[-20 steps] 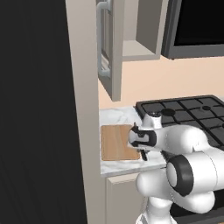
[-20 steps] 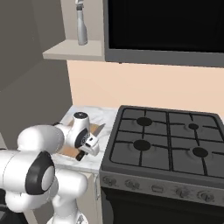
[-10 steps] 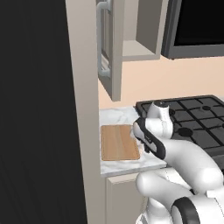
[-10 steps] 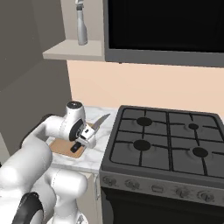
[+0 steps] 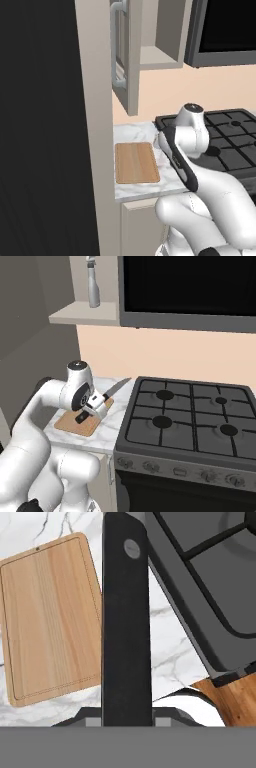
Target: Move the cutting board and knife to the sink. Then move spray from the cabinet to the counter.
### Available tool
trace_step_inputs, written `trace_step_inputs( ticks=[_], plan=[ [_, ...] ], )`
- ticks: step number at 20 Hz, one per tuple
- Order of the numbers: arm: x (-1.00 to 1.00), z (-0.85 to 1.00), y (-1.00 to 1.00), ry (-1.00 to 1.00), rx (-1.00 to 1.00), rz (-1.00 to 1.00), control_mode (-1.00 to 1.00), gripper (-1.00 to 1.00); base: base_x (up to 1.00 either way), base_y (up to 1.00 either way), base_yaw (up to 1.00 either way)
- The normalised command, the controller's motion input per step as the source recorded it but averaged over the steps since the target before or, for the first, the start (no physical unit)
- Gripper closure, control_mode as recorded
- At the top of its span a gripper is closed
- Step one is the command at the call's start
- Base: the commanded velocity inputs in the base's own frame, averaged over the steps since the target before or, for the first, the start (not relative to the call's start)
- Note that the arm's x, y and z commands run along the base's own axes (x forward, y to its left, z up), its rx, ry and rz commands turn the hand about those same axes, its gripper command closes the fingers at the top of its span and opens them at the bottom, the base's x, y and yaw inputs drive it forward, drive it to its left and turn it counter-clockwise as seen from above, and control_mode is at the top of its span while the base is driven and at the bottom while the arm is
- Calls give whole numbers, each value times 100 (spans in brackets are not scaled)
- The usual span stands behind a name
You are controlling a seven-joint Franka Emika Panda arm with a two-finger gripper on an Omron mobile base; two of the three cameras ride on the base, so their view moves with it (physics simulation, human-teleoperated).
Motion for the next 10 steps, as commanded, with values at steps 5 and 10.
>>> trace_step_inputs(
  ticks=[5, 10],
  plan=[
    [-25, 61, -17, -3, 0, -6, -100, 100, 0, 0, 0],
    [-28, 42, -19, -8, 0, -8, -100, 100, 0, 0, 0]
  ],
)
